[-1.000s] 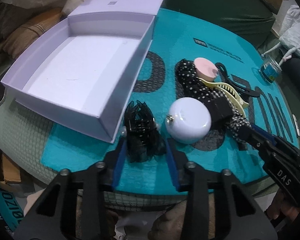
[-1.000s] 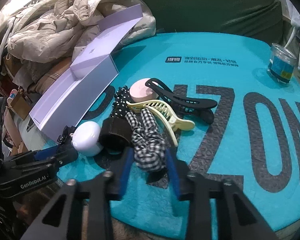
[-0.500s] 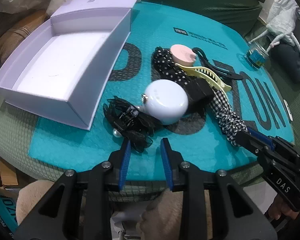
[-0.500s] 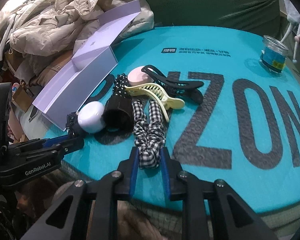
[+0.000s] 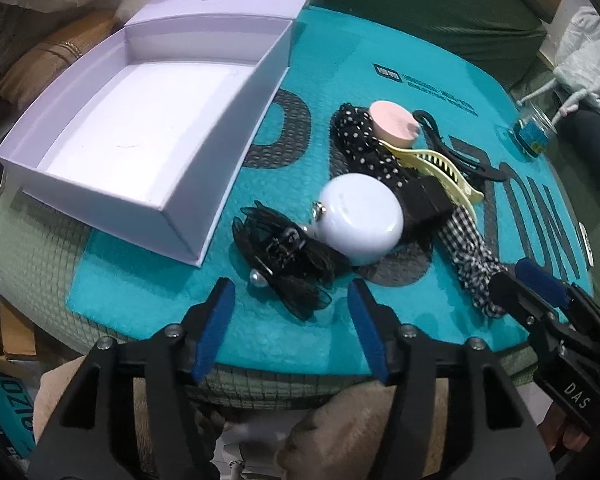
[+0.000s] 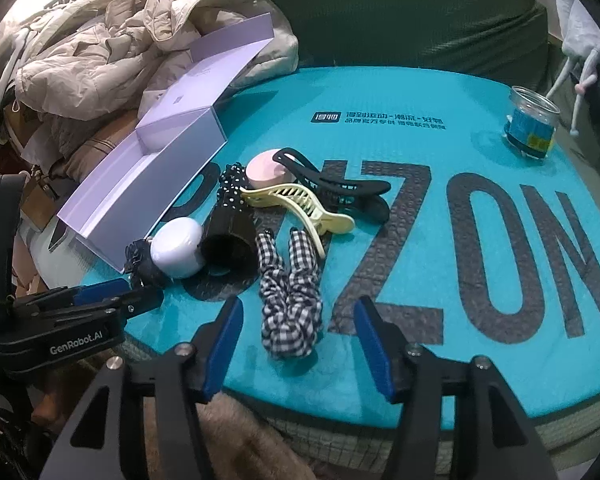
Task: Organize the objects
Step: 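Grasp the black sheer bow clip with left tool while right tool grasps gingham scrunchie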
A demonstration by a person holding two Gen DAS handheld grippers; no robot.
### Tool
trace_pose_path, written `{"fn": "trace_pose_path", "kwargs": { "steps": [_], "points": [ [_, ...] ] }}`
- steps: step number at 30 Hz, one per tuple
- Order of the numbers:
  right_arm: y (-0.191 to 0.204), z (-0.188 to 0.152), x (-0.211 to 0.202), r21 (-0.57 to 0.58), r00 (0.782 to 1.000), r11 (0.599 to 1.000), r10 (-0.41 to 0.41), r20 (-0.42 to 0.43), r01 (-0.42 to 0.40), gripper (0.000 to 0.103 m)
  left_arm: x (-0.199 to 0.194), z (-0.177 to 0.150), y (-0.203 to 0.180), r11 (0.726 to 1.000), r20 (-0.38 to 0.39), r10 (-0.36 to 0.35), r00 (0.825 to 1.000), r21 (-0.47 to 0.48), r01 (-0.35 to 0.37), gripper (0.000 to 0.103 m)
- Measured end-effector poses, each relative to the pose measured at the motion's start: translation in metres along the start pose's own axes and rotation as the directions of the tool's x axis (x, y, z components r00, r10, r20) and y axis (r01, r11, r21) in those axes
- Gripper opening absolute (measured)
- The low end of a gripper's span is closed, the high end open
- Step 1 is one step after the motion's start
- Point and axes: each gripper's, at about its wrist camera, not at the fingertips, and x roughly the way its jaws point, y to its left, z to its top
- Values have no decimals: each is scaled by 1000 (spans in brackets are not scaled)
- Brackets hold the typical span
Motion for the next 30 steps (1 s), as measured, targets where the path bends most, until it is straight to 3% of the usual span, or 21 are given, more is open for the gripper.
{"fn": "trace_pose_path", "kwargs": {
  "steps": [11, 12, 14, 15, 16, 23, 30],
  "points": [
    [-8, 7, 26, 13, 998, 998, 54, -32, -54, 58, 8, 11, -2, 999, 6, 41, 999, 7, -41, 61],
    [-9, 6, 29, 17, 997, 998, 60, -43, -59, 52, 9, 10, -2, 999, 11, 44, 999, 7, -44, 59],
    [-10, 4, 31, 20, 997, 998, 59, -48, -58, 43, 9, 10, -3, 997, 24, 76, 997, 32, -76, 43],
    [-10, 3, 30, 20, 997, 998, 57, -44, -56, 32, 9, 11, -3, 996, 25, 83, 996, 41, -84, 38],
    [-9, 2, 29, 17, 998, 998, 53, -45, -53, 29, 9, 11, -3, 996, 24, 78, 997, 42, -79, 37],
    [-6, -6, 18, 12, 998, 999, 47, -52, -47, 26, 5, 5, -5, 998, 3, 45, 999, 51, -45, 25],
    [-10, -17, 0, 32, 998, 999, -2, -55, 4, 26, -3, -5, -19, 995, 5, 36, 999, 91, -36, 25]
  ]
}}
